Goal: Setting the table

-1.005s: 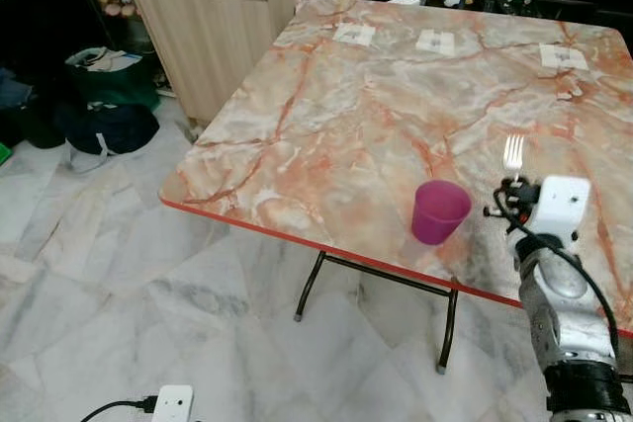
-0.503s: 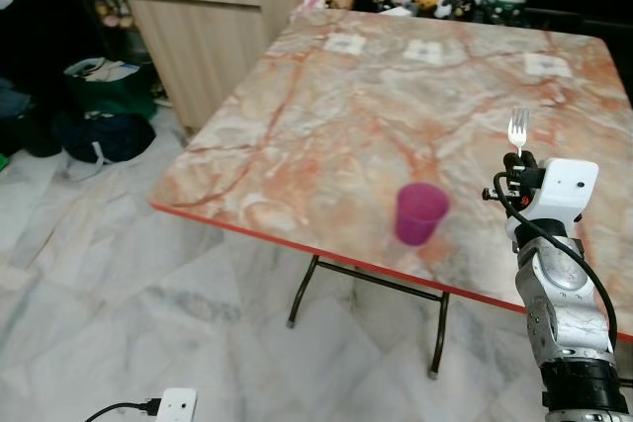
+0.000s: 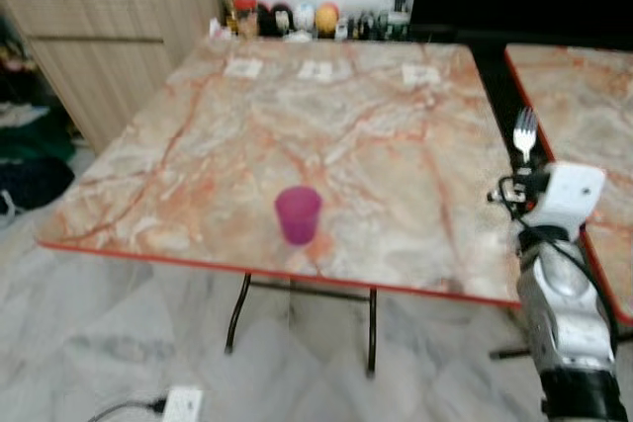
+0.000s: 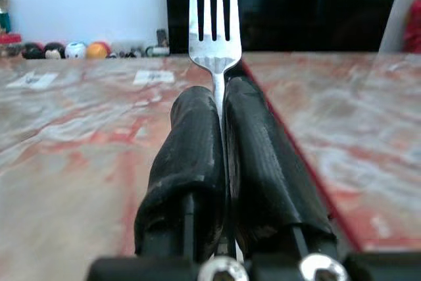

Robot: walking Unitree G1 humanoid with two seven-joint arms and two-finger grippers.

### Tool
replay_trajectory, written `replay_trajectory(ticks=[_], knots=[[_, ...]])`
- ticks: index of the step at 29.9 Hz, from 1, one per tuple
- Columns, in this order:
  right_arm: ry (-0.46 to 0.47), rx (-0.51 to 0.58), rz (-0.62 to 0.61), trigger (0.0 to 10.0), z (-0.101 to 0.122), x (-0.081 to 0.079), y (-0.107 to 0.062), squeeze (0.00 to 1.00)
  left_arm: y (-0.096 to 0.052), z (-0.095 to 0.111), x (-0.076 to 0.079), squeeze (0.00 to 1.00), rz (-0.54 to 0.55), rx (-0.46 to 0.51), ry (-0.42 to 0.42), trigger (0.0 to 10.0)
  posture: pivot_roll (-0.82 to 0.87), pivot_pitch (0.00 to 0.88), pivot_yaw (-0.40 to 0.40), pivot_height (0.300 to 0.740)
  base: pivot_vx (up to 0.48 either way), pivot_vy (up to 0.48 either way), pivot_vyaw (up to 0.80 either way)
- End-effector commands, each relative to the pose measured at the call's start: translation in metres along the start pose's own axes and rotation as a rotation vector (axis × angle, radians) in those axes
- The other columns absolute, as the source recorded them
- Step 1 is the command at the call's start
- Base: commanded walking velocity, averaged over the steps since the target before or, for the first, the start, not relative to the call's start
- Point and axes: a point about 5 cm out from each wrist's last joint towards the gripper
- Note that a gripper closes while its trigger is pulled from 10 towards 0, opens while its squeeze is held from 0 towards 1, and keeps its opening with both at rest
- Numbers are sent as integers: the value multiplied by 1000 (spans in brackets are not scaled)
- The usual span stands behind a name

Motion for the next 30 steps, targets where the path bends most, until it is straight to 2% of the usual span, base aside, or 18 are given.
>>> replay_trajectory(ticks=[1, 11, 17, 21, 26, 30], knots=[[12, 21, 13, 10000, 6, -5, 1, 0, -1, -6, -2, 0, 5, -20, 7, 10000, -86, 29, 27, 740, 0, -469, 0], [14, 20, 14, 10000, 6, -10, 1, 0, 1, -1, 5, 0, -1, -14, 15, 10000, -91, 55, 33, 740, 0, -469, 0], [20, 22, -8, 10000, 7, -7, 3, 0, -1, -6, 2, 0, 5, -21, 11, 10000, -92, 66, 36, 740, 0, -469, 0], [25, 5, -27, 10000, 6, -4, 5, 0, -2, -6, -7, 0, 15, -23, 8, 10000, -93, 71, 38, 740, 0, -469, 0], [27, 6, -24, 10000, 7, -5, 5, 0, -3, -6, -10, 0, 17, -22, 6, 10000, -94, 76, 39, 740, 0, -469, -788], [30, 13, -23, 10000, 6, -8, 3, 0, -2, -4, -9, 0, 18, -19, 7, 10000, -94, 81, 39, 740, 0, -469, 0]])
Point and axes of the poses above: a point about 5 cm out from each wrist's last joint towards the gripper, its own y axis pointing out of the wrist towards the gripper, its own z axis along the axis of the wrist's last joint, x = y × z, and after that the axes turned 1 degree about -y, right-handed
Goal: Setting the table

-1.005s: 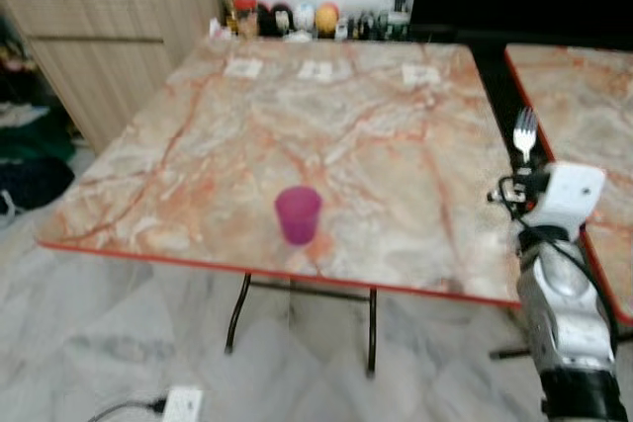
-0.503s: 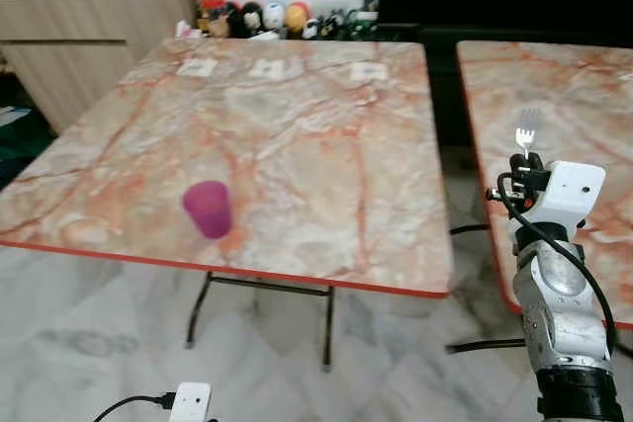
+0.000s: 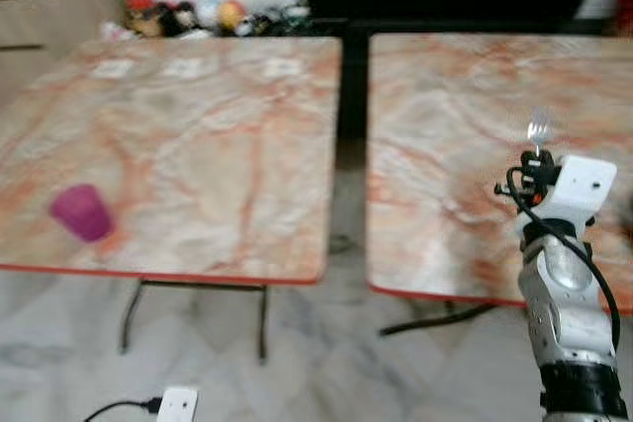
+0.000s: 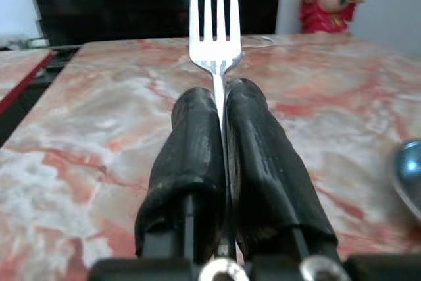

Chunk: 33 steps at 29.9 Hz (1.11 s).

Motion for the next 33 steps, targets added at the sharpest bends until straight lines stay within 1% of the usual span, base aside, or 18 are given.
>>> replay_trajectory(ticks=[1, 6, 14, 25, 27, 30, 32, 33], knots=[[-4, 27, -8, 10000, 7, 3, 1, 0, -1, -5, -4, 0, 8, -16, 1, 10000, -95, 81, 40, 740, 0, -469, 0], [-10, 26, -17, 10000, 8, 7, 2, 0, -2, -6, -5, 0, 10, -21, 1, 10000, -99, 82, 43, 740, 0, -469, 0], [-15, 28, -26, 10000, 8, 9, 3, 0, -1, -3, -5, 0, 8, -16, 1, 10000, -102, 81, 44, 740, 0, -465, 0], [-31, 28, -52, 10000, 10, 17, 5, 0, -1, -3, -5, 0, 8, -17, 4, 10000, -104, 89, 47, 740, 0, -464, 0], [-33, 29, -56, 10000, 11, 18, 6, 0, -1, -3, -5, 0, 13, -18, 3, 10000, -104, 90, 48, 740, 0, -337, 0], [-38, 31, -58, 10000, 12, 18, 8, 0, -1, -3, -6, 0, 15, -20, 3, 10000, -105, 93, 50, 740, 0, 0, 0], [-58, 13, -83, 10000, 12, 21, 11, 0, -1, -3, -6, 0, 15, -19, 2, 10000, -108, 95, 52, 740, 0, 0, 0], [-54, 10, -92, 10000, 12, 22, 13, 0, -1, -3, -5, 0, 15, -19, 3, 10000, -107, 95, 55, 740, 0, 0, 0]])
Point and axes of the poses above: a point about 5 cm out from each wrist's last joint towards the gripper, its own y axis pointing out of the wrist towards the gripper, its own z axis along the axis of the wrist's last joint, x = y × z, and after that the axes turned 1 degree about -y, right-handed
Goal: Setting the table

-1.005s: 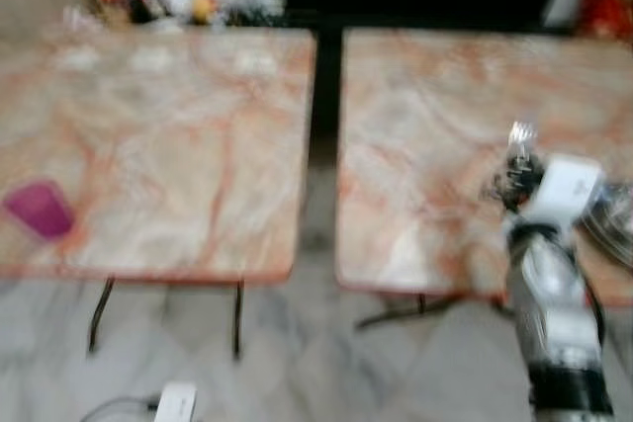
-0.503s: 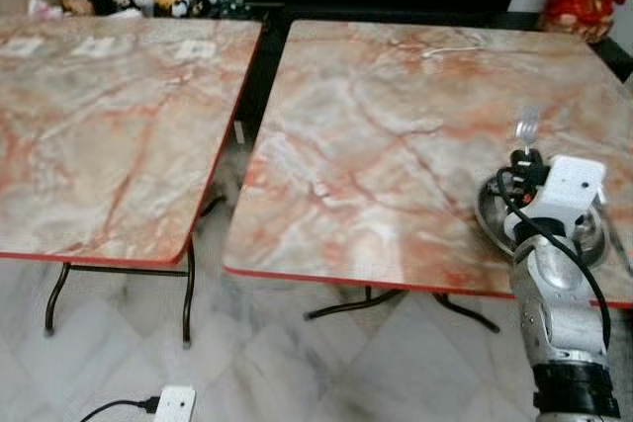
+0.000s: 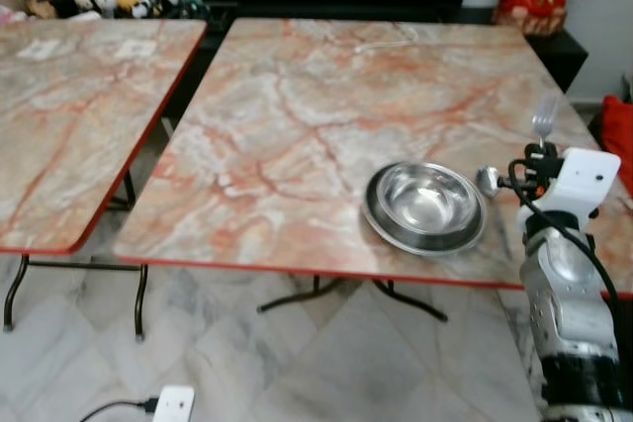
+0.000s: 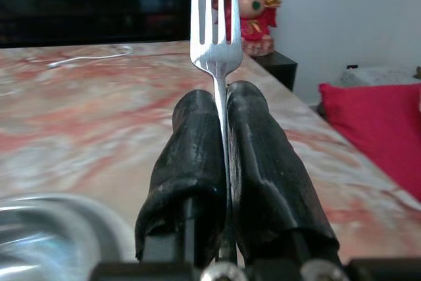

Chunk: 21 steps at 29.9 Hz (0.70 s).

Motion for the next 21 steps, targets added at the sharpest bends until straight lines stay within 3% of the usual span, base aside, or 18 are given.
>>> replay_trajectory(ticks=[1, 6, 13, 21], knots=[[-13, -37, -29, 10000, -6, 6, 1, 0, -2, -11, 2, 0, -5, -41, -7, 10000, -107, 95, 55, 740, 0, 0, 0], [-21, -55, -24, 10000, -5, 1, 10, 0, -2, -12, 3, 0, -5, -40, -16, 10000, -103, 95, 55, 740, 0, 0, 0], [-9, -64, -14, 10000, -8, -4, 9, 0, -2, -12, 3, 0, -2, -40, -26, 10000, -100, 94, 58, 740, 0, 0, 0], [-9, -68, -16, 10000, -8, -5, 10, 0, -2, -11, 2, 0, -5, -37, -26, 10000, -100, 97, 59, 740, 340, 0, 0]])
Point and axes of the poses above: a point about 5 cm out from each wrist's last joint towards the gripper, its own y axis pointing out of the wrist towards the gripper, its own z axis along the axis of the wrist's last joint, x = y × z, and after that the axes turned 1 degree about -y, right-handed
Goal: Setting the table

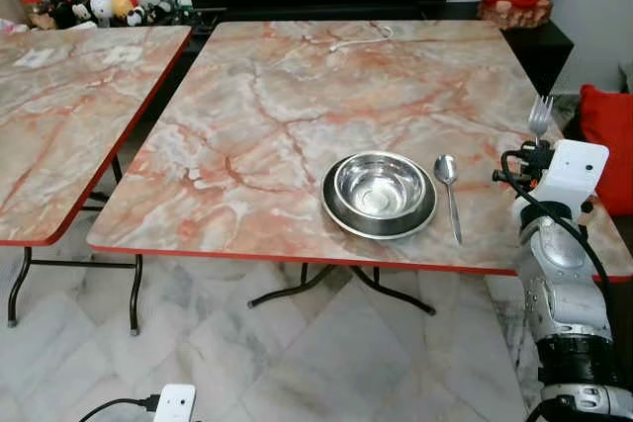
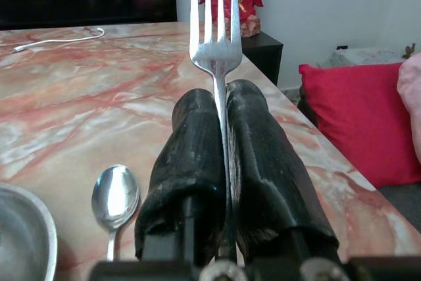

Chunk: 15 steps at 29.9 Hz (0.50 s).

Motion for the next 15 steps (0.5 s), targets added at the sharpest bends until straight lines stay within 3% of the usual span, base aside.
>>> replay_trajectory(ticks=[1, 10, 15], knots=[[0, -1, -2, 10000, 2, -1, 3, 0, -2, -6, -6, 0, 11, -25, -9, 10000, -100, 97, 60, 740, 398, 0, 0], [4, -2, 3, 10000, 1, -3, 2, 0, -4, -8, -14, 0, 22, -32, -6, 10000, -97, 101, 61, 740, 418, 0, 0], [3, 4, -5, 10000, 3, -2, 3, 0, -4, -9, -13, 0, 17, -39, -6, 10000, -100, 104, 61, 740, 0, 0, 0]])
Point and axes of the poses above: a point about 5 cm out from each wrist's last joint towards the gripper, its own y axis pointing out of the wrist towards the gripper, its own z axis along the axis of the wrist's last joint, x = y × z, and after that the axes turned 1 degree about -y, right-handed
